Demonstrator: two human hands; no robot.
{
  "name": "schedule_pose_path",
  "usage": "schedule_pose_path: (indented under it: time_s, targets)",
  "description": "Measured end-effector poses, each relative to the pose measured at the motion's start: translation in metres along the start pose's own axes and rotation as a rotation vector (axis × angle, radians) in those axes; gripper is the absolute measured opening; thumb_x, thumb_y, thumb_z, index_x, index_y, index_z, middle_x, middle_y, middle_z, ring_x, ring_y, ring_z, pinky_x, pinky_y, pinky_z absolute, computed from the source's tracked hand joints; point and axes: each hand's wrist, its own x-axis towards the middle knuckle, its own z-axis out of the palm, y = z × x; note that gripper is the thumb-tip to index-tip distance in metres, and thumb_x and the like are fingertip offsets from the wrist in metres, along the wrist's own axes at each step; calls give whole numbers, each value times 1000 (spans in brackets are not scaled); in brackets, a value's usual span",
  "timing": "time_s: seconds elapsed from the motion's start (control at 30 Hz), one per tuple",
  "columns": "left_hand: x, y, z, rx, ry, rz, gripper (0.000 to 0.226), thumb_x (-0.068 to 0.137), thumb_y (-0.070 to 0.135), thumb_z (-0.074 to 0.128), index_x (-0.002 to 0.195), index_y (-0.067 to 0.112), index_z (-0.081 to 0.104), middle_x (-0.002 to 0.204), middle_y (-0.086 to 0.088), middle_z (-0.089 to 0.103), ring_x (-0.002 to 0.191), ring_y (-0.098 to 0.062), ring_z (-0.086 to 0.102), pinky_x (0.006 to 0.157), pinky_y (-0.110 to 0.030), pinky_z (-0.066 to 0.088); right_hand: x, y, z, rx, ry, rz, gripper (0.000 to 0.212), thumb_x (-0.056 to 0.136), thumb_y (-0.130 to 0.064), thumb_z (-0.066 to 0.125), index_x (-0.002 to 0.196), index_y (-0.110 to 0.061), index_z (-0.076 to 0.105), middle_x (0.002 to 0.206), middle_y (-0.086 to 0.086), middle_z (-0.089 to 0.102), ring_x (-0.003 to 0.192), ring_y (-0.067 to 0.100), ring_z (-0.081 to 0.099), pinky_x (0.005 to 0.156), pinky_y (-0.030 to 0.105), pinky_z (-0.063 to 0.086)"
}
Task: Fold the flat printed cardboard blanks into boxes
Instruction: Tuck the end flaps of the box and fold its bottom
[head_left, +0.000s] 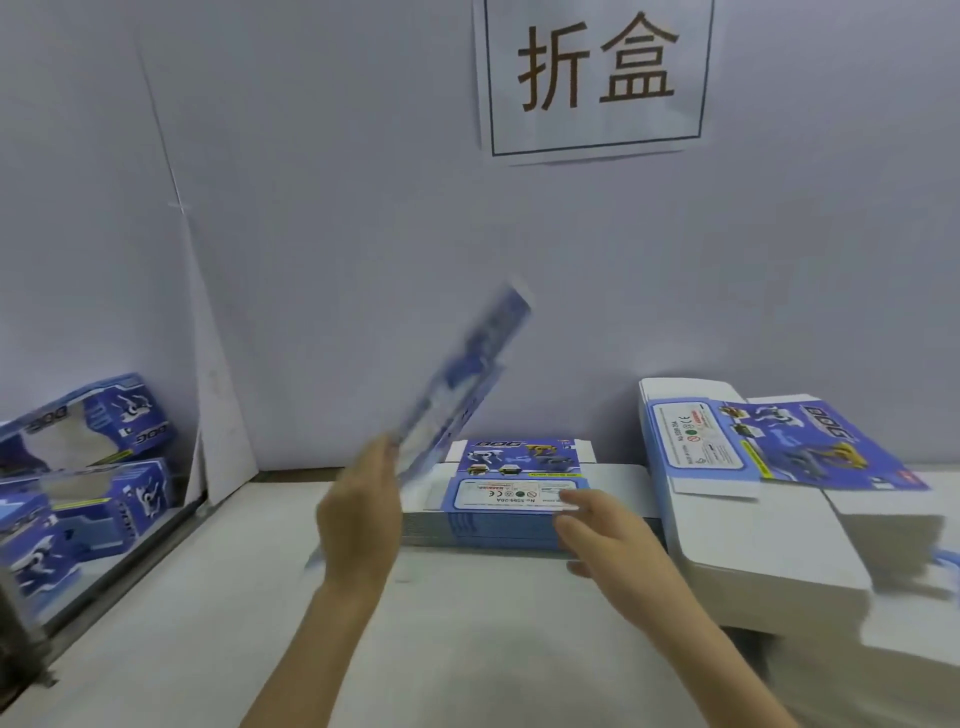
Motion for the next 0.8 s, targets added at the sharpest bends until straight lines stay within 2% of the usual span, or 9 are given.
schedule_pose_path:
  time_s: [0.07,0.13,0.2,0.27,0.37,0.47,0.57,0.7,0.8]
  targets:
    - [12,10,-25,-282,102,-151,20,99,10,49,115,3,60,85,-4,65,72,-20,65,53,-21,45,-2,-5,1,77,87,-106,33,97,-19,52,127,-32,48,117,-11,59,106,12,58,94,33,48]
    - [16,21,-45,-629,33,-256,28,101,22,43,128,25,52,107,12,64,96,0,63,67,-10,50,-7,-12,0,158,120,-228,32,99,-23,51,122,-44,43,113,-26,54,104,-1,55,88,22,44]
    - [13,32,-59,-877,-48,-347,30,100,25,45,121,46,50,112,13,66,104,-3,64,72,-17,55,-12,-19,-1,265,90,-311,25,99,-25,50,110,-47,46,99,-35,60,97,-8,61,75,13,49]
    - [9,42,-64,-1013,-100,-455,30,99,24,46,113,50,52,106,8,70,97,-7,67,61,-22,57,-16,-23,-3,341,96,-376,23,98,-26,51,113,-42,50,100,-29,65,96,-7,63,64,14,53]
    - [5,54,-60,-1016,-161,-477,28,98,24,46,113,48,52,106,8,71,97,-10,68,61,-25,59,-18,-28,-8,422,194,-438,30,97,-24,52,119,-44,47,101,-31,63,96,-4,64,61,15,54]
    - [0,70,-53,-989,-206,-439,30,90,36,45,114,54,46,114,19,63,107,0,61,63,-16,55,-16,-28,-14,480,271,-440,33,95,-22,56,120,-43,48,100,-26,66,94,0,67,57,16,54]
    - [-9,83,-47,-964,-216,-397,34,92,36,43,120,56,39,118,32,53,111,15,52,83,-20,56,-13,-27,-20,523,273,-390,50,85,-37,62,132,-31,47,113,-12,64,102,7,66,58,20,56]
    - [-11,83,-44,-1001,-273,-463,50,85,46,41,135,46,39,129,19,55,123,-6,52,97,-48,51,-11,-24,-31,568,251,-356,40,77,-47,66,115,-39,55,102,-16,69,96,10,69,58,22,56]
    - [-11,82,-42,-1014,-282,-486,39,95,37,39,132,49,39,133,13,54,119,-6,54,86,-37,57,-10,-24,-33,584,221,-361,42,73,-44,62,114,-39,55,102,-16,69,97,14,70,61,24,57]
